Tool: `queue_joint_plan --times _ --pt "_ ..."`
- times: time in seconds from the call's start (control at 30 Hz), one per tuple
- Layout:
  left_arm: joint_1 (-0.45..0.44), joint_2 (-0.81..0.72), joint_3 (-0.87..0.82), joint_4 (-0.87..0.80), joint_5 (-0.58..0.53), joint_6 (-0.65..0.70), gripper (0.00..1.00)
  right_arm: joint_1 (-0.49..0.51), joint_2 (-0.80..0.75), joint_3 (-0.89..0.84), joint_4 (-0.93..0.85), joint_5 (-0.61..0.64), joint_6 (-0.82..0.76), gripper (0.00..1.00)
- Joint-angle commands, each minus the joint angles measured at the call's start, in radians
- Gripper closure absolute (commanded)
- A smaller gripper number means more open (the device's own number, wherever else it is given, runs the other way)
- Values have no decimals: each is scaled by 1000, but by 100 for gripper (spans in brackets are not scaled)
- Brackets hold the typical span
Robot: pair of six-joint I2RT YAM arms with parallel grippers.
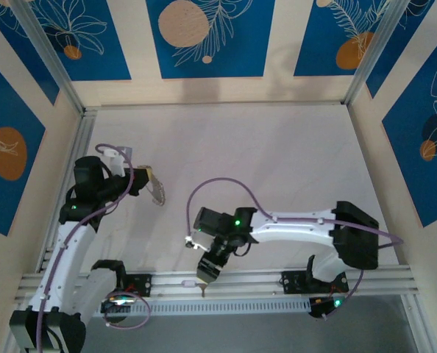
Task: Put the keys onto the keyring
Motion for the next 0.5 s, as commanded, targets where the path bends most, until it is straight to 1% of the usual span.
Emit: queue_joint_plan --times 0.0,0.1,0.3,0.47 --pt "24 -41 -2 -5 60 -8 100 16 63 48 16 -29 -97 35" --pt "37 -56 -5 -8 66 -5 100 31 122 85 18 -38 -128 40" --pt "60 -69 -17 -5 82 -8 100 68 214 129 9 -23 -167 45" --pt "76 -73 -30 5 91 -12 100 99 248 140 -24 3 -197 53"
